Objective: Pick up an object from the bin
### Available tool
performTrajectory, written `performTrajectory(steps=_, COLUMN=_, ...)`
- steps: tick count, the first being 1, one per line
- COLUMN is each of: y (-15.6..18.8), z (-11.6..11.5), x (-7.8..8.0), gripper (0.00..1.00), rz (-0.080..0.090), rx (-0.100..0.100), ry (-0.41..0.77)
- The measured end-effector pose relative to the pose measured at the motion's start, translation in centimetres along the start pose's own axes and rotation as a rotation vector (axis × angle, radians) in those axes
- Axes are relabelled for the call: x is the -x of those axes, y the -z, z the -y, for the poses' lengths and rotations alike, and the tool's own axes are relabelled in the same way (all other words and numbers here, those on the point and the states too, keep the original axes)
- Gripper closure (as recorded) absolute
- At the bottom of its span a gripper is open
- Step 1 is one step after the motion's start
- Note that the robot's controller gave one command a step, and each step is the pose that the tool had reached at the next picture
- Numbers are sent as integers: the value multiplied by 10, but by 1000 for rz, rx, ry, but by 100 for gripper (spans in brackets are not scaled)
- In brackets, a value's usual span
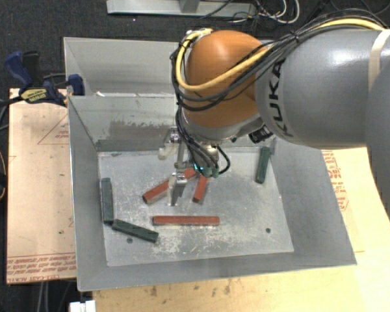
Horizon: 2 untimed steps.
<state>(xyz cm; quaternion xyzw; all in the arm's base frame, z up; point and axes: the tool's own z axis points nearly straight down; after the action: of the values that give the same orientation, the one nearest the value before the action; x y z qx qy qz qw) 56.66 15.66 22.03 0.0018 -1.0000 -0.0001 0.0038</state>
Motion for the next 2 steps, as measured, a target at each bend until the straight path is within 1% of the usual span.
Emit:
performTrajectory(steps=1, y=5, z=1, x=2, gripper=0, rz=8, rx=1, ry=-3)
performTrajectory(steps=2, y=-49, z=-3, x=3, gripper=0, rz=14, rx=3, ry=-4)
